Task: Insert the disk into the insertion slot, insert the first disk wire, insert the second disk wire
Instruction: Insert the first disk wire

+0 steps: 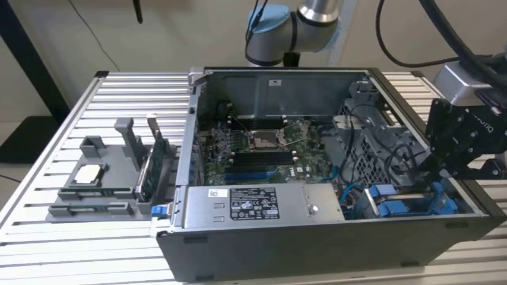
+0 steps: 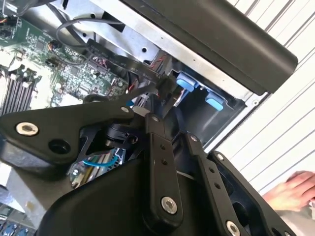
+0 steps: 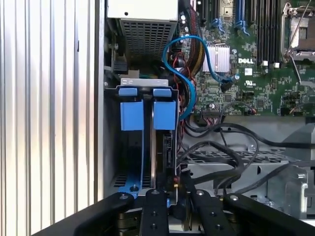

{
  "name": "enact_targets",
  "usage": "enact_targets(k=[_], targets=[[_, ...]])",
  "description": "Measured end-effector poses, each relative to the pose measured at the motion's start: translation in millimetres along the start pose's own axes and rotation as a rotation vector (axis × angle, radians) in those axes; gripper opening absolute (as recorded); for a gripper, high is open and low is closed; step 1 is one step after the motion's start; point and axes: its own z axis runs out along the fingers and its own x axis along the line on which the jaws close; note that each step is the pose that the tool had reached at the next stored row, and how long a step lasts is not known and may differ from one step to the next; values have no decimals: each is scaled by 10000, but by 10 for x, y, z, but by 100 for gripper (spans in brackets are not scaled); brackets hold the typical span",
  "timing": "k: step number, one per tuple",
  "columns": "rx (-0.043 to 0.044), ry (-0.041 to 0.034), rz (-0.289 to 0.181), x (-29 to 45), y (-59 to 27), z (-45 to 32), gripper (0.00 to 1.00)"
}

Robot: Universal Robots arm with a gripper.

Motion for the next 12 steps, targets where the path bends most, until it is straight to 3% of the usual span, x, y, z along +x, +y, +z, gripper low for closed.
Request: enact_targets(k=[6, 12], targets=[[0, -1, 0, -9, 5, -108, 26], [0, 0, 0, -10, 5, -121, 26]])
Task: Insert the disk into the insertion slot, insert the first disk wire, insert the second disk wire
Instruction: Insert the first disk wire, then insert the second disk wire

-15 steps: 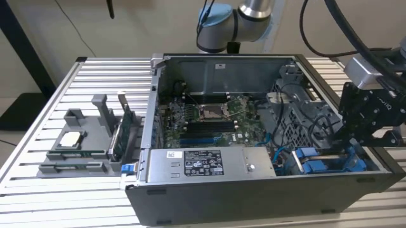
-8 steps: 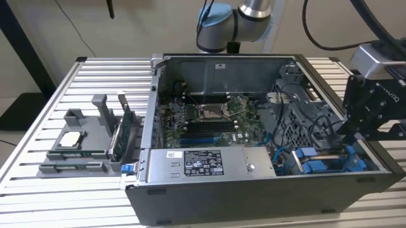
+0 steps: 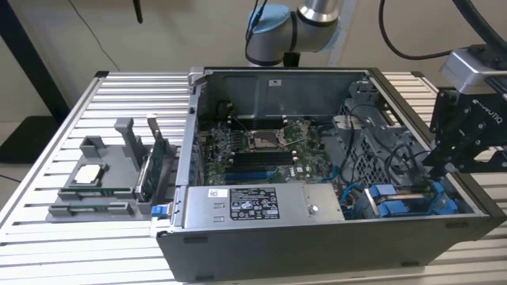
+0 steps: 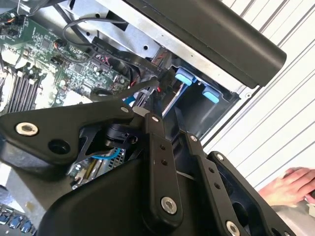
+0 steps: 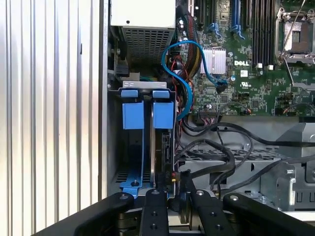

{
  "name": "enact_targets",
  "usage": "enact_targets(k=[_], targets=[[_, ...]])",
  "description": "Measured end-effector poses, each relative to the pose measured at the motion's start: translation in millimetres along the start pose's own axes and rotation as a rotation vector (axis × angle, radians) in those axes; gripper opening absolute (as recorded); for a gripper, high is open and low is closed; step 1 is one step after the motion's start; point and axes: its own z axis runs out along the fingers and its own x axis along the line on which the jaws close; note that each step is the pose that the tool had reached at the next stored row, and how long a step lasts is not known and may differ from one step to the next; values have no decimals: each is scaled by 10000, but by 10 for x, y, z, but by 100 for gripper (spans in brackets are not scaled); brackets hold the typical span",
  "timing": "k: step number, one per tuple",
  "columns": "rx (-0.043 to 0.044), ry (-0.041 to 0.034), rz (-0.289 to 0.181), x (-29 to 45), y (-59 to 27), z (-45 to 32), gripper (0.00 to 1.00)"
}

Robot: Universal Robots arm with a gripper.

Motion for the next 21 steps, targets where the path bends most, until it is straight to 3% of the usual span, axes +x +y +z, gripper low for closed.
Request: enact_targets(k=[15, 21], targets=[[-1, 1, 0, -15, -79, -8, 26], [-4, -5, -18, -23, -95, -102, 26]])
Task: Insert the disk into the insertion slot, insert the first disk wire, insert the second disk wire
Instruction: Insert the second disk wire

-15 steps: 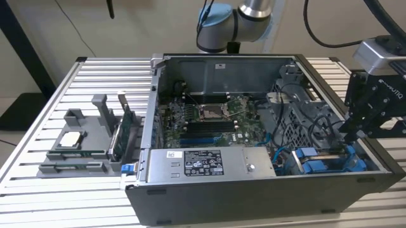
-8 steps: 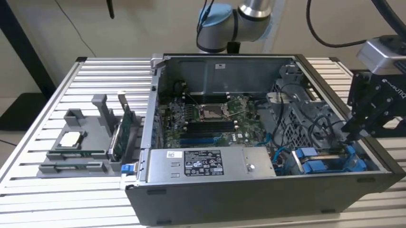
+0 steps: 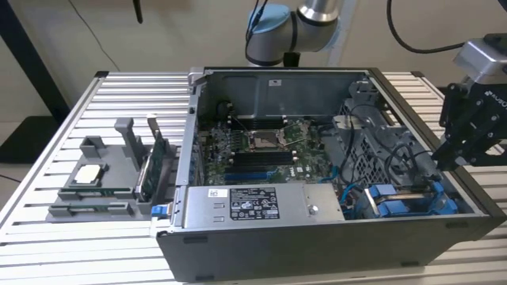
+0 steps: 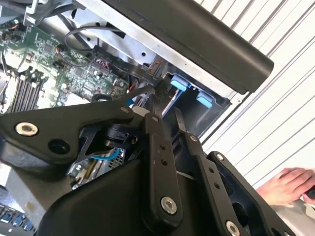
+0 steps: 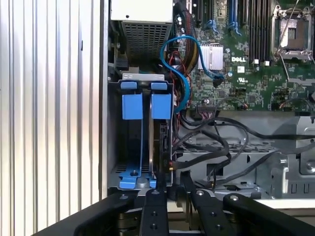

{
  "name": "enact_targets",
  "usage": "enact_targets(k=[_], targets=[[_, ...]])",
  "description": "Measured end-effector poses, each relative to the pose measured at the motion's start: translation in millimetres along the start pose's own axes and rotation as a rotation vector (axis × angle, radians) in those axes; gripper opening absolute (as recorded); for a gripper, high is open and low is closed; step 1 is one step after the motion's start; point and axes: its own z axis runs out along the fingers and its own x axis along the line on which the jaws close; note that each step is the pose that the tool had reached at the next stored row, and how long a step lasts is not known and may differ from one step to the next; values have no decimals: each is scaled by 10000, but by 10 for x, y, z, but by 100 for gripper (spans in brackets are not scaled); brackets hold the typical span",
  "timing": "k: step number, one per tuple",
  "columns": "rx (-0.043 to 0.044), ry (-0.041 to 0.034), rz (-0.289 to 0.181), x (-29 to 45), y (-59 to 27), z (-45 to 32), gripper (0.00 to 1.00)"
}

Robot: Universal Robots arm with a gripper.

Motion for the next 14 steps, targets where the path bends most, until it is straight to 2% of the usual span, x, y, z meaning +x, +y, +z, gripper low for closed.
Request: enact_targets(k=[8, 14], targets=[[-6, 10, -203, -29, -50, 29, 26], [-4, -30, -294, -52, -90, 42, 26]])
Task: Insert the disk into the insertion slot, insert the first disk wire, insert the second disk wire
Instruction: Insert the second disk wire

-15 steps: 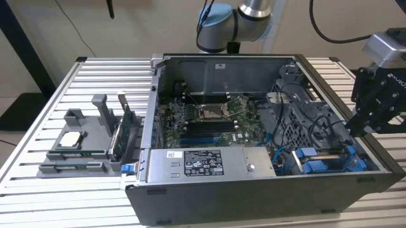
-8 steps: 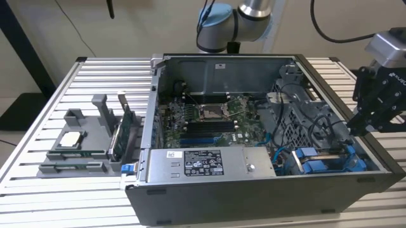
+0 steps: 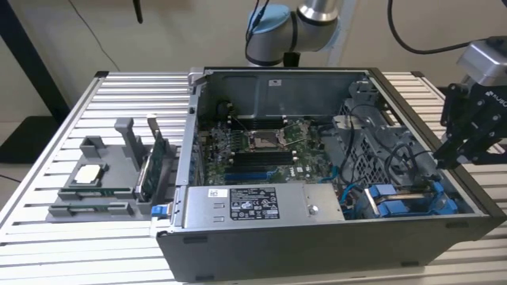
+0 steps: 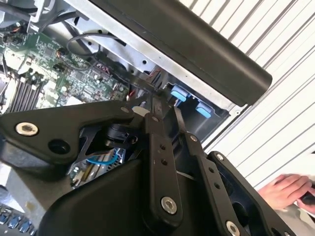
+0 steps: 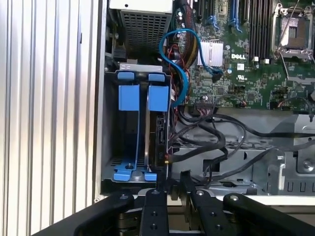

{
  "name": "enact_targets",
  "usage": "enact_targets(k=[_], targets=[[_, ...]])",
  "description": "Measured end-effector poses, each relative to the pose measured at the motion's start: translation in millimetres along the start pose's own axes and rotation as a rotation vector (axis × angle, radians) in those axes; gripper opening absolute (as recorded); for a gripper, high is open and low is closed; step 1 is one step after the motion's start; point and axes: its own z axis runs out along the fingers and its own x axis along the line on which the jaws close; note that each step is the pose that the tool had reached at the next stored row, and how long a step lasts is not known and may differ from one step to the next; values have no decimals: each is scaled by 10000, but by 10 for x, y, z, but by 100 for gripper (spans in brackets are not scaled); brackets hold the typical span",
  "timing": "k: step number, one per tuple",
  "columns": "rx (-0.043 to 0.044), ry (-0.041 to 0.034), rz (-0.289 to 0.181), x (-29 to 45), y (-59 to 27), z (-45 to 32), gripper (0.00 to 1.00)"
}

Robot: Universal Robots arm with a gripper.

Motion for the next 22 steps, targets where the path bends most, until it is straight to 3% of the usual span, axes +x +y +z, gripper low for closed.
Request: enact_targets(k=[11, 13, 14, 22], targets=[[-4, -11, -57, -34, -62, 45, 26], [-4, -33, -57, -34, -63, 46, 24], [-4, -37, -58, -34, -63, 47, 17], [-30, -38, -55, -34, -61, 33, 16]])
